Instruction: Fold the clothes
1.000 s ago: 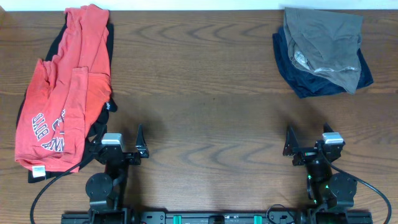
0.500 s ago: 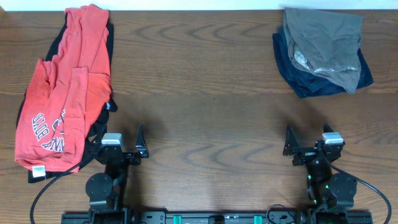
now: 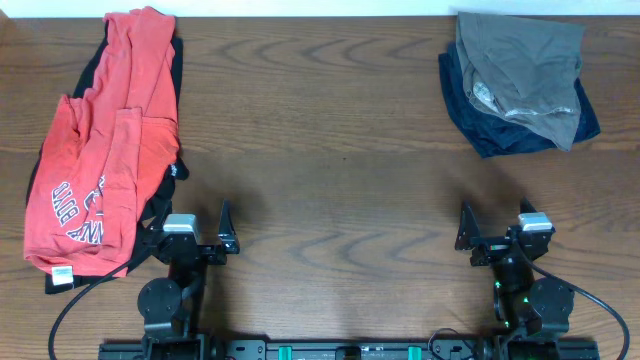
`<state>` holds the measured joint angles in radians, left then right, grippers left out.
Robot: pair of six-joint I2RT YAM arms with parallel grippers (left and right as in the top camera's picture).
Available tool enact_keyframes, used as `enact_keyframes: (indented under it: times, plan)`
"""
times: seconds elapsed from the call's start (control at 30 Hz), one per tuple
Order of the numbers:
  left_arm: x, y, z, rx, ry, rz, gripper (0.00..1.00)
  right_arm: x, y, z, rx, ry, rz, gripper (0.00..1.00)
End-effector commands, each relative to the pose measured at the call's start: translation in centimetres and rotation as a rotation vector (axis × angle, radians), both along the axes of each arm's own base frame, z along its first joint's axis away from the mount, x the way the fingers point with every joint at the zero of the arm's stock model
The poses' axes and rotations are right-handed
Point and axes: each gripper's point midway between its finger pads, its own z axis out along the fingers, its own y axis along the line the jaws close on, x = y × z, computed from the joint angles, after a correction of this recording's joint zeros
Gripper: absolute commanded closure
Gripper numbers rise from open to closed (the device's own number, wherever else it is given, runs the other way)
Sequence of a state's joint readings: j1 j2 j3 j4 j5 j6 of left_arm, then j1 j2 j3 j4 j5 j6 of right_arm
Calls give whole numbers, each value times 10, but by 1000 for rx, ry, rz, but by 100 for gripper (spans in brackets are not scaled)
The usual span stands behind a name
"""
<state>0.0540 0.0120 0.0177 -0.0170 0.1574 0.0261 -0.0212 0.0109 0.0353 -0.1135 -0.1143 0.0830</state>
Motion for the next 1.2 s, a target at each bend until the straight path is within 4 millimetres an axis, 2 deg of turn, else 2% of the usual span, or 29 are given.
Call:
enact_keyframes:
  times: [0.0, 0.47, 0.8, 0.87, 0.97, 1.17]
  plan:
    - [-1, -4, -15, -12, 46, -18, 2, 0, 3, -2, -13, -2, 11, 1]
    - [-1, -4, -15, -12, 46, -18, 2, 0, 3, -2, -14, -2, 10, 1]
    - [-1, -4, -11, -12, 31, -21, 2, 1, -10, 6, -20, -35, -65, 1]
    - [-1, -6, -12, -15, 36, -31, 2, 2, -13, 13, -19, -62, -83, 1]
    - [-1, -6, -11, -17, 31, -30, 2, 1, -7, 29, -13, -125, -49, 1]
    - [-3, -6, 2, -47, 33, -26, 2, -2, -4, 53, -13, -192, -28, 1]
